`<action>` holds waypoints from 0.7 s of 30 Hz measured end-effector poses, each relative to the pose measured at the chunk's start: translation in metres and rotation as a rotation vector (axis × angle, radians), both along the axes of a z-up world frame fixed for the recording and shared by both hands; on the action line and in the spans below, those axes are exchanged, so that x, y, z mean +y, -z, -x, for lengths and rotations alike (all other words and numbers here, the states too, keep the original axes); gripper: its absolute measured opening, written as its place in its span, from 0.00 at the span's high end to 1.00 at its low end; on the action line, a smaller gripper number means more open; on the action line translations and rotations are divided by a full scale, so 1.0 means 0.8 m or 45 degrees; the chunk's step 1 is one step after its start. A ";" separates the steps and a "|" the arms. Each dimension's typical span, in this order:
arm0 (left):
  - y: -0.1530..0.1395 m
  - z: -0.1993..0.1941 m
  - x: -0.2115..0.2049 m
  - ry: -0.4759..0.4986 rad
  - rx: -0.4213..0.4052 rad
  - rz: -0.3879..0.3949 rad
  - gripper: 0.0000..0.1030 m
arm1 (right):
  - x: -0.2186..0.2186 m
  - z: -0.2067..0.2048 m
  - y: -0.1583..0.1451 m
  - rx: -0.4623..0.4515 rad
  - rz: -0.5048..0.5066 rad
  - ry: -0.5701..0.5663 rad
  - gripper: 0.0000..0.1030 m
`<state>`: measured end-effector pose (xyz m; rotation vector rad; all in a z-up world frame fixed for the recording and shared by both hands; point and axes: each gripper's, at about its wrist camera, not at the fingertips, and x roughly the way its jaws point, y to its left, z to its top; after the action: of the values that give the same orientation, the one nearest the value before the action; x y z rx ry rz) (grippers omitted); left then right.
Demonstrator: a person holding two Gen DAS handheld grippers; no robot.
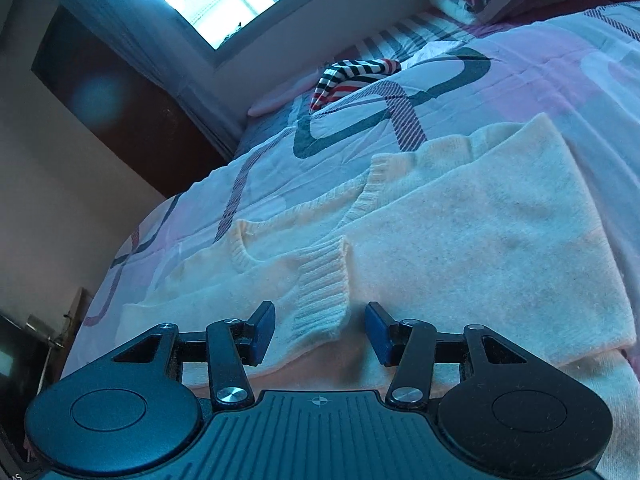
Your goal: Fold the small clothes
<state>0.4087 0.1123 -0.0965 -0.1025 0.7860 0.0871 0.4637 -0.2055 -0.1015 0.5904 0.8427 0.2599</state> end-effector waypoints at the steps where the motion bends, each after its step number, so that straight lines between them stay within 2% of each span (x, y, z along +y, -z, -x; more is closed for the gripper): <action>1: 0.002 -0.004 -0.002 0.001 0.003 0.007 0.31 | 0.003 -0.003 -0.001 0.009 0.022 -0.013 0.92; 3: 0.004 -0.011 -0.003 0.012 -0.005 0.008 0.32 | 0.006 -0.001 -0.009 -0.031 0.062 -0.024 0.94; 5: 0.005 -0.015 -0.005 0.027 -0.001 -0.024 0.41 | 0.002 0.010 -0.025 -0.098 0.122 -0.011 0.95; 8: 0.005 -0.019 -0.003 0.066 0.003 -0.024 0.52 | -0.034 0.036 -0.055 -0.211 0.188 0.130 0.95; 10: 0.004 -0.021 -0.005 0.109 0.006 -0.024 0.63 | -0.060 0.047 -0.057 -0.197 0.229 0.209 0.95; 11: 0.004 -0.021 -0.007 0.128 0.006 -0.025 0.70 | -0.066 0.048 -0.053 -0.169 0.251 0.191 0.95; 14: 0.004 -0.022 -0.017 0.174 0.006 -0.054 0.82 | -0.079 0.055 -0.043 -0.140 0.258 0.196 0.95; 21: 0.003 -0.024 -0.021 0.176 0.015 -0.055 0.85 | -0.088 0.064 -0.036 -0.124 0.254 0.215 0.95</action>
<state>0.4282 0.0959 -0.0989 -0.0066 0.8002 -0.0267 0.4122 -0.2759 -0.0727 0.4550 0.7102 0.0493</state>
